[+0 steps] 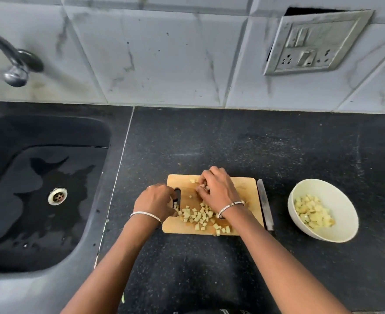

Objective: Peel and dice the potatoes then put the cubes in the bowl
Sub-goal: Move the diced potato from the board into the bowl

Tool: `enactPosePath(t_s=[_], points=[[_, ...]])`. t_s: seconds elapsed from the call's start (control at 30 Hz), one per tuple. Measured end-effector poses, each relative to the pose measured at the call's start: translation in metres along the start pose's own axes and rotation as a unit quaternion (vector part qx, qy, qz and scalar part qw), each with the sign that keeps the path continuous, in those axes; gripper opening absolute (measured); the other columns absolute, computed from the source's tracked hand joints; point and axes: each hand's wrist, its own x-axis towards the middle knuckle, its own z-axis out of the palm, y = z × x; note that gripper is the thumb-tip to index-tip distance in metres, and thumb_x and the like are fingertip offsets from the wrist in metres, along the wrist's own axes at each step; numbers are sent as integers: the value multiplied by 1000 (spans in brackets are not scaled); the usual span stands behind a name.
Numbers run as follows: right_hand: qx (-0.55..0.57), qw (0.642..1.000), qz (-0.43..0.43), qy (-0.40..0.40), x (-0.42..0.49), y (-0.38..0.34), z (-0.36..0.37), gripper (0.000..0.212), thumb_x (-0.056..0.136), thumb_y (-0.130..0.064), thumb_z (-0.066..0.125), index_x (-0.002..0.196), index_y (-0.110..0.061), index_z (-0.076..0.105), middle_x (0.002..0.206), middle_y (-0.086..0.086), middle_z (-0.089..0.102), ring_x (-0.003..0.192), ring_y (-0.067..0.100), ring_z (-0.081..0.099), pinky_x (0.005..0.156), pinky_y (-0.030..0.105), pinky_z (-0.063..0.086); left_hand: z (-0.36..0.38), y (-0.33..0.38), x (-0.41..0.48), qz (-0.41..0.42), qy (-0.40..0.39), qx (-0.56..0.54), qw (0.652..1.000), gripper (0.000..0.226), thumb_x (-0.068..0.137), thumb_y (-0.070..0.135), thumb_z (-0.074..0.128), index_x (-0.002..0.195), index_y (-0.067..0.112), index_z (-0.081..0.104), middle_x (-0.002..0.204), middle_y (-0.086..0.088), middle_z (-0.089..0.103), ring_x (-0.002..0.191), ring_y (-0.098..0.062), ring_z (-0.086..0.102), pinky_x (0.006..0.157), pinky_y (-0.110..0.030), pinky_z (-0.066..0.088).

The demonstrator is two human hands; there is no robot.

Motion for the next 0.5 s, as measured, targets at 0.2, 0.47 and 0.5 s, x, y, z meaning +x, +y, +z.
enactPosePath(t_s=[0.2,0.47,0.5], points=[[-26,999,11,-29,-17,9,-5,12,90,-33,62,96,-23,61,101,-5,53,95,15,47,82,31,46,-5,5,14,17,-37,44,998,45,62,39,88,100,25,70,103,1,63,95,-21,62,77,-32,51],[75,996,24,-46,-14,-8,-25,5,88,-25,65,92,-25,63,97,-10,55,96,10,49,81,28,44,-9,2,26,52,-109,15,993,26,66,33,87,85,21,73,88,4,71,78,-15,61,66,-25,44],[85,995,19,-56,-13,-13,-24,5,88,-22,66,92,-24,64,96,-10,56,93,10,52,81,28,47,-10,1,26,58,-111,15,992,25,67,33,87,84,21,74,86,5,70,78,-15,61,66,-25,44]])
